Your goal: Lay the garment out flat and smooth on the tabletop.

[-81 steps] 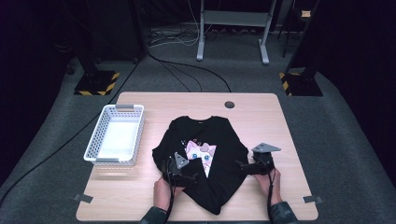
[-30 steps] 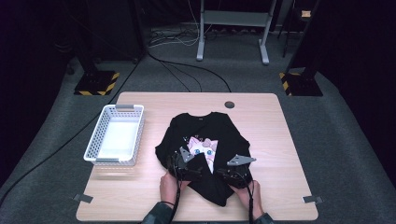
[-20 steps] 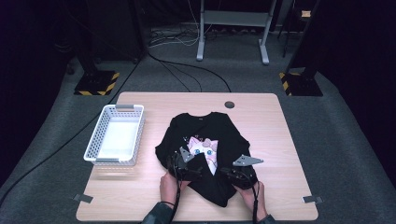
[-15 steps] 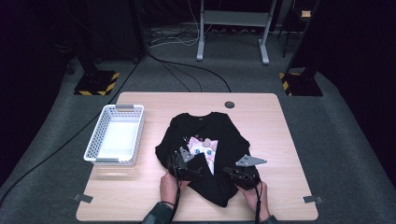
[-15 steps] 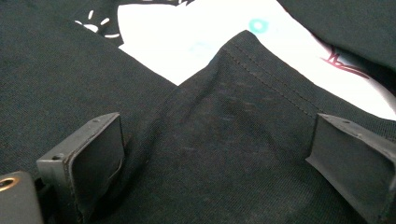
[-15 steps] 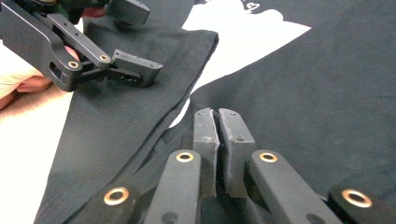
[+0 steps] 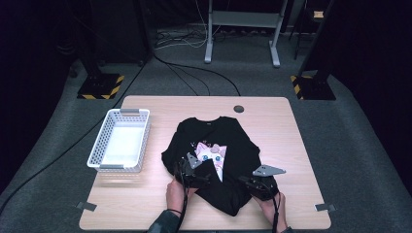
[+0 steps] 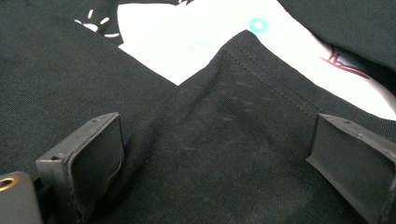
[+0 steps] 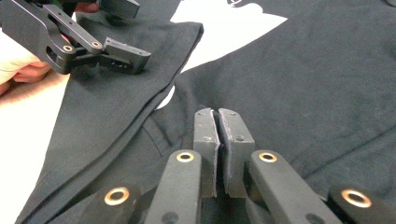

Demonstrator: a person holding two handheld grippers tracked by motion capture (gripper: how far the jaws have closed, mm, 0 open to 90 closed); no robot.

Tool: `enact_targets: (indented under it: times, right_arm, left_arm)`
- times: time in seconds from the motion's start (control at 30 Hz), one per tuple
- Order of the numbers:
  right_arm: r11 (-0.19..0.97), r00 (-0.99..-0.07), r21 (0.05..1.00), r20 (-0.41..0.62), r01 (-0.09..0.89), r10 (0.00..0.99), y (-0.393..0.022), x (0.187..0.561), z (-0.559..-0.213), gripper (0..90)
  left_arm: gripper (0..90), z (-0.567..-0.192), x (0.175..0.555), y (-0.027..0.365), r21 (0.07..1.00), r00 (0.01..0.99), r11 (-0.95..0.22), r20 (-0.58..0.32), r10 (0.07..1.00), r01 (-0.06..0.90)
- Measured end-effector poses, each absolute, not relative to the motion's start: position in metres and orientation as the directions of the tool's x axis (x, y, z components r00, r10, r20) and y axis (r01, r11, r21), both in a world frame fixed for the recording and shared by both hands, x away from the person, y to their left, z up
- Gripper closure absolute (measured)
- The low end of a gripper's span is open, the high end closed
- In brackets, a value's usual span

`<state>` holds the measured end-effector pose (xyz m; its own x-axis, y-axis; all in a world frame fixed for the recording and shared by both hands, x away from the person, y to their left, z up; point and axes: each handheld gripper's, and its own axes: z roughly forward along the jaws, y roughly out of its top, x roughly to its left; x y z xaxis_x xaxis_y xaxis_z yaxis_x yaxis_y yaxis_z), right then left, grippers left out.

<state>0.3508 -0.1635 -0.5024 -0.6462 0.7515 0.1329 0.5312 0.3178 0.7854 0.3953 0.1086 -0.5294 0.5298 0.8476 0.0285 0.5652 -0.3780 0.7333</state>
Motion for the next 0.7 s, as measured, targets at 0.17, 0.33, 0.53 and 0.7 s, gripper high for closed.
enact_targets:
  times: [0.17,0.33,0.53,0.7]
  right_arm:
    - [0.307,-0.641,0.792,0.133,0.527,0.756,-0.169,0.348,-0.501,86.1]
    - [0.293,-0.631,0.798,0.138,0.528,0.763,-0.175,0.346,-0.499,86.1]
    - [0.289,-0.627,0.8,0.135,0.526,0.767,-0.179,0.344,-0.497,86.1]
    - [0.281,-0.62,0.802,0.137,0.527,0.772,-0.184,0.341,-0.497,86.1]
  left_arm:
    - [3.2,-0.529,0.395,0.109,0.733,0.53,-0.378,0.029,0.848,0.565]
    - [3.3,-0.529,0.395,0.109,0.734,0.53,-0.378,0.029,0.848,0.565]
    - [3.3,-0.529,0.395,0.109,0.734,0.529,-0.378,0.03,0.848,0.564]
    - [3.3,-0.529,0.395,0.109,0.734,0.53,-0.378,0.03,0.848,0.564]
